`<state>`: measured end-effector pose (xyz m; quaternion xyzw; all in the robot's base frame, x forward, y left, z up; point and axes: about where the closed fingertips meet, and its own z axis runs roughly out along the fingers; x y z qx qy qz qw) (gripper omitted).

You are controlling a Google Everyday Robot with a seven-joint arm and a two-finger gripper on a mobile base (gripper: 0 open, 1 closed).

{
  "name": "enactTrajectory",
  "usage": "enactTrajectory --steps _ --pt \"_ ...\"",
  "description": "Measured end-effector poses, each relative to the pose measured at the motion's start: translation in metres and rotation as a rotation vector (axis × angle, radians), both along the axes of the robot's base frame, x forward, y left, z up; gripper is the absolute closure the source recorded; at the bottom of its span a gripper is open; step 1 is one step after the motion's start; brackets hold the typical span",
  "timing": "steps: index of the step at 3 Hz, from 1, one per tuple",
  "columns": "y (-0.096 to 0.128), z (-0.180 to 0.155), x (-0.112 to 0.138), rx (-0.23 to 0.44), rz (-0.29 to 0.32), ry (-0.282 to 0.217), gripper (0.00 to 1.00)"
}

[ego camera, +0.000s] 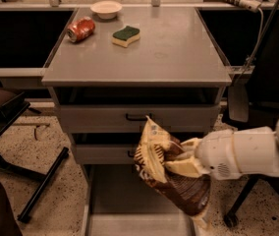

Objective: Place brown chip bag into bottom drawer

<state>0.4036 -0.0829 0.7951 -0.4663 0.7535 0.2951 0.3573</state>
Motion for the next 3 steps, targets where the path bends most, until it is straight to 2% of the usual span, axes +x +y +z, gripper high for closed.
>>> enactTrajectory --steps 1,2,3 --pt "0.062 -0.064 0.006 0.053 0.069 0.002 1.0" --pt "0.111 -0.132 0.001 0.066 0.093 0.05 1.0" --pt "0.139 -0.187 0.012 0.059 0.059 0.068 1.0"
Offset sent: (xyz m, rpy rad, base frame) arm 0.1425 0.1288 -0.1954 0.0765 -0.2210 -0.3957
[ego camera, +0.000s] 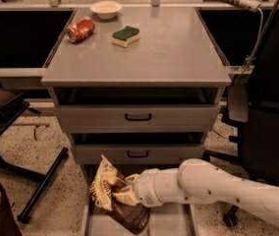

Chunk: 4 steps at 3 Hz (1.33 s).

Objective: Place brown chip bag into bottom drawer

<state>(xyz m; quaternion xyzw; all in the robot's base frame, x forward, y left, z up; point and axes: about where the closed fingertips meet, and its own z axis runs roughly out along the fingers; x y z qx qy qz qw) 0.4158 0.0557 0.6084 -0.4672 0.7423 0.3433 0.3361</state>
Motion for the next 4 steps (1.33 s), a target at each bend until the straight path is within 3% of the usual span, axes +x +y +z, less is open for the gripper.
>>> enactTrajectory --steps 1,2,3,4 --pt "0.011 -0.026 0.051 -0.02 -0.087 -0.065 1.0" --pt "0.013 -0.02 0.114 0.059 -0.179 -0.155 1.0" --pt "0.009 -0.02 0.131 0.085 -0.207 -0.154 1.0" --pt "0.01 -0.02 0.129 0.083 -0.204 -0.154 1.0"
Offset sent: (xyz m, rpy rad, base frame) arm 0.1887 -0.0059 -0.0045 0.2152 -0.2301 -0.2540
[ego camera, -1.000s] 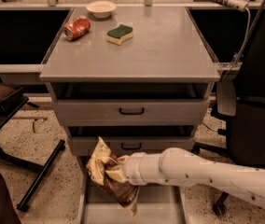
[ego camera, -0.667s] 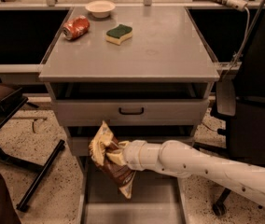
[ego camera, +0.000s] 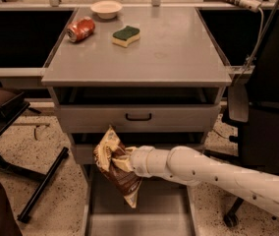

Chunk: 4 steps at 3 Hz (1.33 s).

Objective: Place brown chip bag into bottom drawer

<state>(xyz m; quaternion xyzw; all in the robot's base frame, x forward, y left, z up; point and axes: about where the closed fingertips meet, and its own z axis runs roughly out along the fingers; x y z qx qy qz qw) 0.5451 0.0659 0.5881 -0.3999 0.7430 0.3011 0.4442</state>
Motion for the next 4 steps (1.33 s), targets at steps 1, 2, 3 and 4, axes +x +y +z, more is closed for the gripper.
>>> enactTrajectory --steps 1,2,3,4 --pt "-0.009 -0.039 0.012 -0.019 -0.008 0.033 1.0" --pt "-0.045 -0.088 0.049 0.051 -0.12 0.1 1.0" --pt "-0.079 -0.148 0.065 0.162 -0.231 0.19 1.0" --pt "-0.113 -0.18 0.054 0.228 -0.309 0.274 1.0"
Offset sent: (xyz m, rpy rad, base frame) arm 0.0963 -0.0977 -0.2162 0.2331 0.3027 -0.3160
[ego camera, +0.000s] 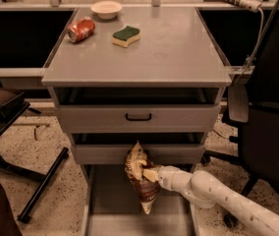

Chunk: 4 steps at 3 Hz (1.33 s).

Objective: Place brown chip bag into bottom drawer

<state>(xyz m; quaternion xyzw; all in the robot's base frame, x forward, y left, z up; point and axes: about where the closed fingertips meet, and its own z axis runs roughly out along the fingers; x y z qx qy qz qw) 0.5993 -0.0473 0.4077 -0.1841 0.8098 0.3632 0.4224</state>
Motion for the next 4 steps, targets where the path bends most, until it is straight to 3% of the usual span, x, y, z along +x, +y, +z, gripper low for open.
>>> enactTrajectory --steps 1,2,3,4 --pt "-0.032 -0.001 -0.016 0.034 -0.03 0.036 1.0" --pt "-0.039 -0.012 -0.027 0.05 0.013 0.076 1.0" --pt "-0.039 -0.012 -0.027 0.05 0.013 0.076 1.0" --pt "-0.053 -0.066 -0.035 0.054 -0.054 0.175 1.0"
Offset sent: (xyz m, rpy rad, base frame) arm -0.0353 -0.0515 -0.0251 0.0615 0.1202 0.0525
